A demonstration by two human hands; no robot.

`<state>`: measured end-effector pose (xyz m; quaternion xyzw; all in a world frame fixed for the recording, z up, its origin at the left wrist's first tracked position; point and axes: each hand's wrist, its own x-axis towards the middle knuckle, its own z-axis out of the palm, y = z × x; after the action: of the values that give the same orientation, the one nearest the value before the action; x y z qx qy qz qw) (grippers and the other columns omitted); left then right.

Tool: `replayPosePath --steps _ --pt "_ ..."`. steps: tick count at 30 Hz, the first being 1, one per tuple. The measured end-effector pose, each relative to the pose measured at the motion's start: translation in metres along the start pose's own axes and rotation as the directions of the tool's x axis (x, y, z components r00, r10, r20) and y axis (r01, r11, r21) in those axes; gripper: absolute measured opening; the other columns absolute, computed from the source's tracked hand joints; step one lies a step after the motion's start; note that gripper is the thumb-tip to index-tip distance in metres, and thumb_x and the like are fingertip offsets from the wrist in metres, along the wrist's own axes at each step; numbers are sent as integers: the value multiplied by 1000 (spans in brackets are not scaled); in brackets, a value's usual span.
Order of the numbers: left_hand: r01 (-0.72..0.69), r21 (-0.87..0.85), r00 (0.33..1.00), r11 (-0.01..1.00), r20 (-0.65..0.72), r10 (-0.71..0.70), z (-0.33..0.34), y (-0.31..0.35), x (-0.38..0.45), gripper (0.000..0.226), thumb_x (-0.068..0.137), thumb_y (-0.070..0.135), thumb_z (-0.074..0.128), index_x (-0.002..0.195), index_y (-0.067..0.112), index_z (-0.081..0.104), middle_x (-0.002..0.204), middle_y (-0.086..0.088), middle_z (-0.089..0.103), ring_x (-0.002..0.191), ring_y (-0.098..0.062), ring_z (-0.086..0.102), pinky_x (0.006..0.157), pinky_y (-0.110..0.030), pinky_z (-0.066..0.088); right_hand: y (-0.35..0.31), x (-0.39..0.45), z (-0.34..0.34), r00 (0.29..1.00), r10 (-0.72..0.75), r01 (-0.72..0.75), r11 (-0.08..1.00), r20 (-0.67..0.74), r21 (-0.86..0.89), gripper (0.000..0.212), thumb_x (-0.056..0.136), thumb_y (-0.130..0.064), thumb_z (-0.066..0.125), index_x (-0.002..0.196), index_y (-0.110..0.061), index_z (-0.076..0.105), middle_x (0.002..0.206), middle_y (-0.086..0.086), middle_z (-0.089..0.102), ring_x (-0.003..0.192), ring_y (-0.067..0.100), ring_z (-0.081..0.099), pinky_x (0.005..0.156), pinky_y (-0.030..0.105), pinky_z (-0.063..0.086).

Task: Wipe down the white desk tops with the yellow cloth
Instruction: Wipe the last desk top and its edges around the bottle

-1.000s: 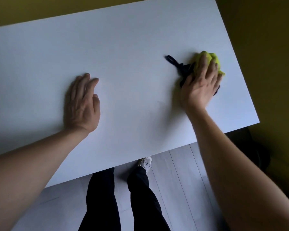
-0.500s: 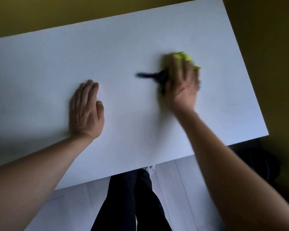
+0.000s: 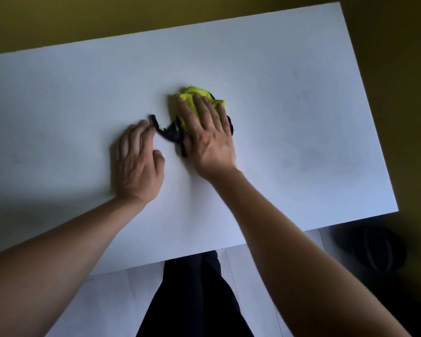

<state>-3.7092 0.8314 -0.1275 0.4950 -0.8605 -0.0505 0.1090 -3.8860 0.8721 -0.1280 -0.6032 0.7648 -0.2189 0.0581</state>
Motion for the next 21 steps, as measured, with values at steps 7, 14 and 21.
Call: replayPosePath --steps 7,14,21 --pt "16 -29 998 999 53 -15 3 6 74 59 91 25 46 149 12 47 161 -16 40 147 -39 37 119 -49 27 140 27 -52 921 365 -379 920 -134 -101 66 95 -35 44 158 -22 32 165 10 27 153 30 22 125 50 13" --pt "11 -29 1000 1000 24 -10 22 4 89 61 100 29 37 159 16 38 169 -11 31 156 -36 27 129 -49 17 129 54 -45 808 536 -570 815 -244 -100 74 89 -33 44 160 -18 29 165 13 25 153 31 22 125 52 13" --pt "3 -63 1000 998 -4 -3 20 2 93 59 97 26 40 155 16 44 166 -12 36 154 -37 32 128 -50 20 21 78 10 997 -83 83 997 10 -1 63 97 -39 46 156 -18 39 159 14 39 151 30 30 125 51 15"
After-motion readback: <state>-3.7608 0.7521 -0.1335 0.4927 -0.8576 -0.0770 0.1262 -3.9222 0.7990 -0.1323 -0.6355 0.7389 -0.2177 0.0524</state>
